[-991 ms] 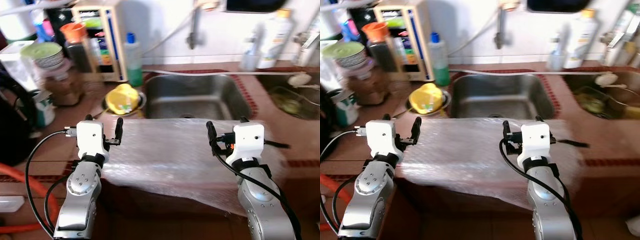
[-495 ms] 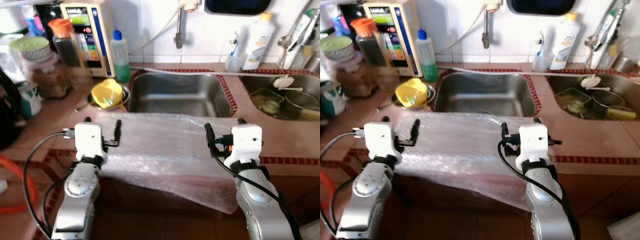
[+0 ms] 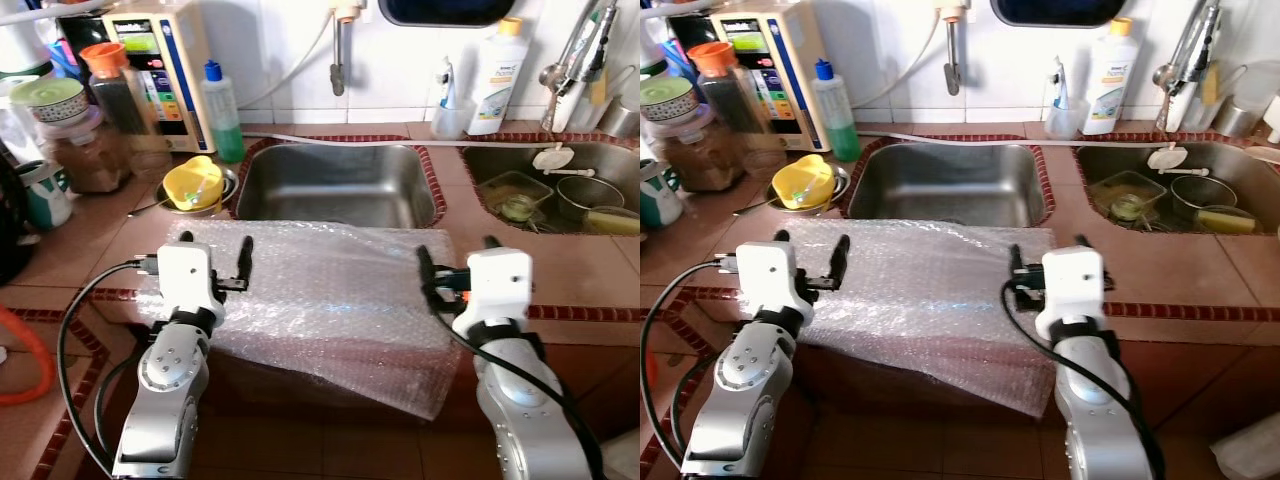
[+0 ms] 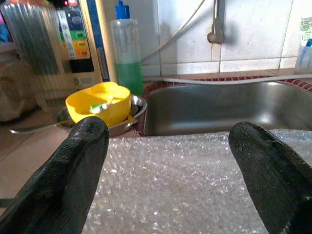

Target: Kitchen organization

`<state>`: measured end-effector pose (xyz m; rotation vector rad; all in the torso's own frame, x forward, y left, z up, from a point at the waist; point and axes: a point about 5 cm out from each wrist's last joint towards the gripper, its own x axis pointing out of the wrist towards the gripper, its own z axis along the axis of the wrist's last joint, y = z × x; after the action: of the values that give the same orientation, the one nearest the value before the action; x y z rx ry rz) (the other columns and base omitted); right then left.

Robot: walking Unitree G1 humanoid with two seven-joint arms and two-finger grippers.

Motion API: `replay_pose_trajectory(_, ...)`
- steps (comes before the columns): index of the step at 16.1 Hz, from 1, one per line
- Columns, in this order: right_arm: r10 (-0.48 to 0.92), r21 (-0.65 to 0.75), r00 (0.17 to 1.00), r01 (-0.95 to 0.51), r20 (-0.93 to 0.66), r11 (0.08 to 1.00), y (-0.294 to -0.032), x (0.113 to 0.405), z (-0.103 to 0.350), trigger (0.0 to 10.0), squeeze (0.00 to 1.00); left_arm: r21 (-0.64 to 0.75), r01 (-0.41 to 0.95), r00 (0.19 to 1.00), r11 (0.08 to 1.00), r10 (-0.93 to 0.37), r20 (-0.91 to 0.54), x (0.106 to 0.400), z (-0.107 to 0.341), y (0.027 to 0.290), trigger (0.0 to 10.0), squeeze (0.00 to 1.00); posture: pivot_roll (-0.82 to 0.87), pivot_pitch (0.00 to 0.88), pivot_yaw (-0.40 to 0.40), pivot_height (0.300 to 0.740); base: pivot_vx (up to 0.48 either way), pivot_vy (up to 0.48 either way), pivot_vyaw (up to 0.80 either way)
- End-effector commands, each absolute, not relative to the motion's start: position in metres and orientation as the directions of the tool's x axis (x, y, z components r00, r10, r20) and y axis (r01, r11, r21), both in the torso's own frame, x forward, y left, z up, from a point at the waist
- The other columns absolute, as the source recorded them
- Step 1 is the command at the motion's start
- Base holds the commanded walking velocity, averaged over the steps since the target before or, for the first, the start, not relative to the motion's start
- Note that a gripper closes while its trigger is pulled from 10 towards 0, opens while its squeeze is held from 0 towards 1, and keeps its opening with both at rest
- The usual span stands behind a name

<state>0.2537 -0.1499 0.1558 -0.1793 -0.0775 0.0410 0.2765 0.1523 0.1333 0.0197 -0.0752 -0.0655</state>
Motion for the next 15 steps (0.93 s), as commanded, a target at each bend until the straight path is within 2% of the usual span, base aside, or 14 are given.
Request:
replay_pose_trajectory(1,0.050,-0.173,0.994,-0.033,0.097,0.984,-0.148,0.255,0.160,10.0,0.00,0.031,0.071,0.993,0.997,-0.073,0.092,0.277,0.139,0.154,10.0,0.00,0.00,0.018,0.061,0.740,0.000,0.000,0.00)
replay_pose_trajectory(11,0.044,-0.172,0.987,-0.017,0.152,0.985,-0.147,0.254,0.170,10.0,0.00,0.008,0.122,0.982,0.992,-0.122,0.145,0.278,0.154,0.149,10.0,0.00,-0.01,0.016,0.070,0.740,0.000,0.000,0.00)
replay_pose_trajectory(15,0.043,-0.177,0.988,-0.015,0.151,0.984,-0.147,0.254,0.170,10.0,0.00,0.007,0.132,0.982,0.991,-0.132,0.138,0.279,0.153,0.148,10.0,0.00,-0.01,0.015,0.071,0.740,0.250,0.000,0.00)
